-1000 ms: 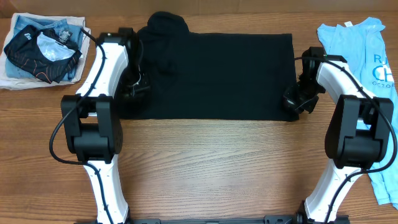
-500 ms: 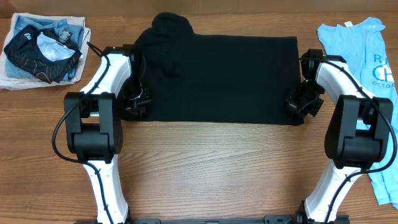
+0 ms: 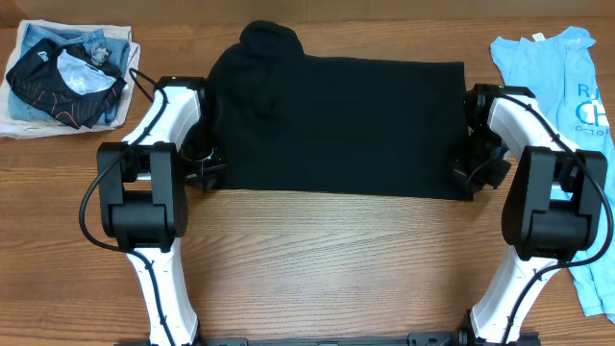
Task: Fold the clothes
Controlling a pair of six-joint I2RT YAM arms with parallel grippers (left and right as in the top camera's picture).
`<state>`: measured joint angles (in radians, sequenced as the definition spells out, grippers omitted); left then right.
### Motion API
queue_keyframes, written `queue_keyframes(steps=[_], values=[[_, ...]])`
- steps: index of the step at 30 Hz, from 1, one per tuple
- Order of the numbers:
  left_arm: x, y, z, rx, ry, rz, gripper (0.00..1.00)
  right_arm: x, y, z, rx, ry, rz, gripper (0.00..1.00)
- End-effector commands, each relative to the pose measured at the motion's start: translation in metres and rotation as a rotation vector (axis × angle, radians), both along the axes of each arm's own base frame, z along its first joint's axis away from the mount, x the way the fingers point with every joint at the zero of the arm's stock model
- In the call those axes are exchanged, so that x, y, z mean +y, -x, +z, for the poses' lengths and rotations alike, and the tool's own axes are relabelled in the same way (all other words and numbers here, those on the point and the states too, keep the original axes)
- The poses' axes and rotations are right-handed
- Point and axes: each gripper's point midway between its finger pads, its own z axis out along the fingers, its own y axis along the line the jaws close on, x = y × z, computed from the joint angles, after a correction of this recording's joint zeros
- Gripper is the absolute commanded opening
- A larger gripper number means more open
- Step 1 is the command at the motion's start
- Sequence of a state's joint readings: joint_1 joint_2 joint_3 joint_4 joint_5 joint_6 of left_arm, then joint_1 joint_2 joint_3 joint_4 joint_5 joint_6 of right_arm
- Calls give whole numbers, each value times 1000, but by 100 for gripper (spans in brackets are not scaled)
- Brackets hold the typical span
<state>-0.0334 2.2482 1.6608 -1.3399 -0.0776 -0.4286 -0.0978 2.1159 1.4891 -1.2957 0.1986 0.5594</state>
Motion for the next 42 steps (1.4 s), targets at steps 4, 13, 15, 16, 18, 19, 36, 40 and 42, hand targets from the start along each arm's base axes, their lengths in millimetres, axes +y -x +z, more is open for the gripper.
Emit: queue_keyframes(steps=[4,13,15,16,18,19,36,40,42], values=[[15,-11,25,-71,-104,38,4,-12,-29,61,-177,65,-12,47],[-33,-78,112,-472,80,-66,28,32,-79,99,-404,-218,138,82],[-44,-88,116,-519,119,-91,29,42,-85,98,-429,-276,150,64],[-47,-90,114,-526,126,-95,29,45,-86,98,-432,-289,148,49],[-51,-92,107,-515,131,-102,33,45,-83,95,-424,-290,146,29],[-52,-92,101,-503,131,-104,34,45,-81,92,-413,-294,143,22],[-56,-88,-5,-290,163,-168,16,72,-37,-4,-349,-432,93,4],[-56,-84,-10,-270,162,-166,16,71,-24,-20,-326,-419,40,4],[-55,-81,-12,-254,160,-161,16,72,-19,-25,-316,-419,37,4]])
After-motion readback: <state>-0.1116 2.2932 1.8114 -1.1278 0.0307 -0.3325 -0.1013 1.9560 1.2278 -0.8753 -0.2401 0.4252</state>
